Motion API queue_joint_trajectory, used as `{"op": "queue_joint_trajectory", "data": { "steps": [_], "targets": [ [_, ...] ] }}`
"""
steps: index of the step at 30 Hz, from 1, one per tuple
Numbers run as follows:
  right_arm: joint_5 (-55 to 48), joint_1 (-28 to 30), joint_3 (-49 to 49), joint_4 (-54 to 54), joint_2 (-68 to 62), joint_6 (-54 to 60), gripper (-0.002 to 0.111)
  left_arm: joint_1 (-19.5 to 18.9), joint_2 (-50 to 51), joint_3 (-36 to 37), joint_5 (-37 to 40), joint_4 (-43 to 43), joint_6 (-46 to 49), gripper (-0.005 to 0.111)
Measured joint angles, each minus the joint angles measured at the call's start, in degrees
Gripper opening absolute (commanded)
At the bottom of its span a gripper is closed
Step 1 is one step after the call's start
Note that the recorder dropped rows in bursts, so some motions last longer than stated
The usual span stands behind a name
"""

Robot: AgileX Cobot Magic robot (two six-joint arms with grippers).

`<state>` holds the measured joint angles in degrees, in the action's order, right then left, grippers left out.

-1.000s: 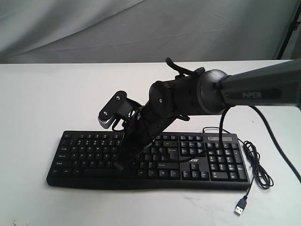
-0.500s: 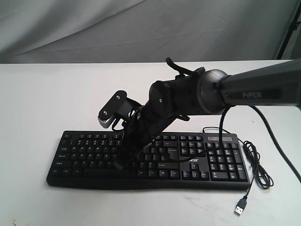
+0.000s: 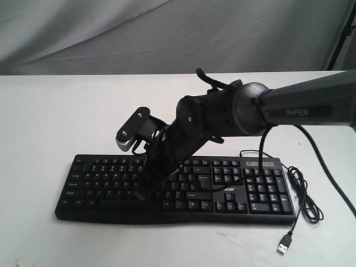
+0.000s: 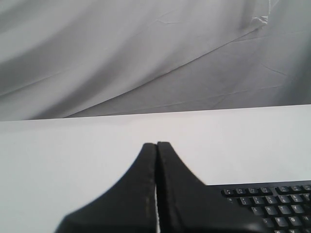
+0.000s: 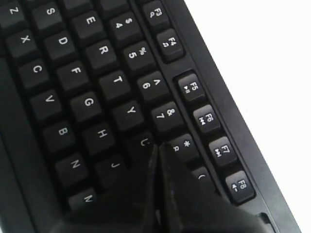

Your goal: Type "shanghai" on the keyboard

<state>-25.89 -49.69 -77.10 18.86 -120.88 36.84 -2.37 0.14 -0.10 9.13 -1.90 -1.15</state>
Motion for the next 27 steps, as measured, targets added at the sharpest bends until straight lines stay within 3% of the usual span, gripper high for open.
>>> {"op": "queue_joint_trajectory", "data": {
  "steps": [13, 22, 27],
  "targets": [
    [-0.8, 0.0, 0.0, -3.0, 5.6, -2.1, 0.000, 0.0, 0.0, 0.0, 0.0, 0.0, 0.0, 0.000],
    [-3.5, 0.6, 8.6, -17.0, 27.9, -17.4, 0.000, 0.0, 0.0, 0.0, 0.0, 0.0, 0.0, 0.000],
    [-6.7, 1.1, 10.2, -17.0, 39.0, -23.3, 0.000, 0.0, 0.0, 0.0, 0.0, 0.0, 0.0, 0.000]
  ]
}}
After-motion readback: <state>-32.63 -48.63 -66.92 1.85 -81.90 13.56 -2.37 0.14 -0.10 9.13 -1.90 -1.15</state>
